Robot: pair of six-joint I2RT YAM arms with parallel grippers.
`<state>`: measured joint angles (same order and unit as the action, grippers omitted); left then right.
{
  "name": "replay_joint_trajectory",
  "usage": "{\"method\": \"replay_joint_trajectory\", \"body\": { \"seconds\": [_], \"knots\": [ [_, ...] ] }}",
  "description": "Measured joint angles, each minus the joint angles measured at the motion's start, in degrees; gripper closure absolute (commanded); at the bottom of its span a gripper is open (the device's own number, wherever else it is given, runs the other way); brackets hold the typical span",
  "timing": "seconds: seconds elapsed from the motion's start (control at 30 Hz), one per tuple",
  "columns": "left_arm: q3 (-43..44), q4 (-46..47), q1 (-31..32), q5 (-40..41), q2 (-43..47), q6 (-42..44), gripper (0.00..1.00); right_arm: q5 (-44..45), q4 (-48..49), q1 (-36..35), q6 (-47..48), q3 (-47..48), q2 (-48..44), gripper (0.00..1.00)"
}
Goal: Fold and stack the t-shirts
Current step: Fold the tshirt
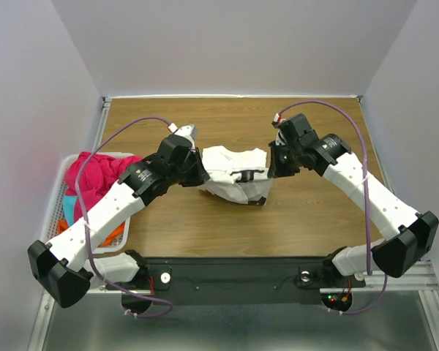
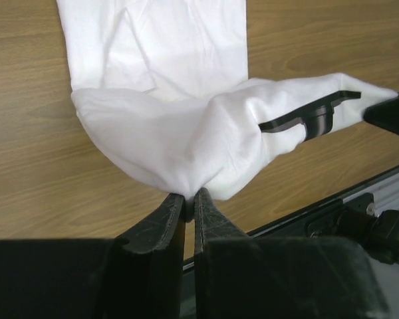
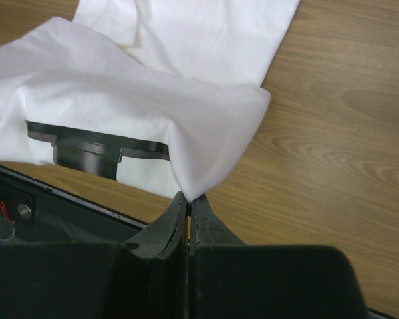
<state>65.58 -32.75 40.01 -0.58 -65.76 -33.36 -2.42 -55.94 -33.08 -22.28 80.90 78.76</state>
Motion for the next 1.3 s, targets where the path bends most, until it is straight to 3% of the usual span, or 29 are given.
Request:
{"method": "replay_joint_trajectory", "body": {
  "seconds": [0.37,0.6,0.87,1.3],
  "knots": [
    [-4.24,1.16,-3.06,2.25,1.44,-2.97,1.0,-3.63,0.96,0.9,-0.87,-2.1,0.9,0.99],
    [-4.46,4.74,-7.43,1.95,-2.27,-1.18,1.0,-4.11,3.32,4.0,-1.07,-2.1,5.79,0.99],
    [-0.79,10.54,-11.63,-0.15,-15.87,5.31,1.0,-6.69,7.76,9.57,-0.94,-1.99,14.62,0.99],
    [15.02,16.52,-14.03,-3.5,-37.77,16.15,1.0,-11.56,14.34,16.81,0.07,4.55,31.89,0.99]
  ]
}}
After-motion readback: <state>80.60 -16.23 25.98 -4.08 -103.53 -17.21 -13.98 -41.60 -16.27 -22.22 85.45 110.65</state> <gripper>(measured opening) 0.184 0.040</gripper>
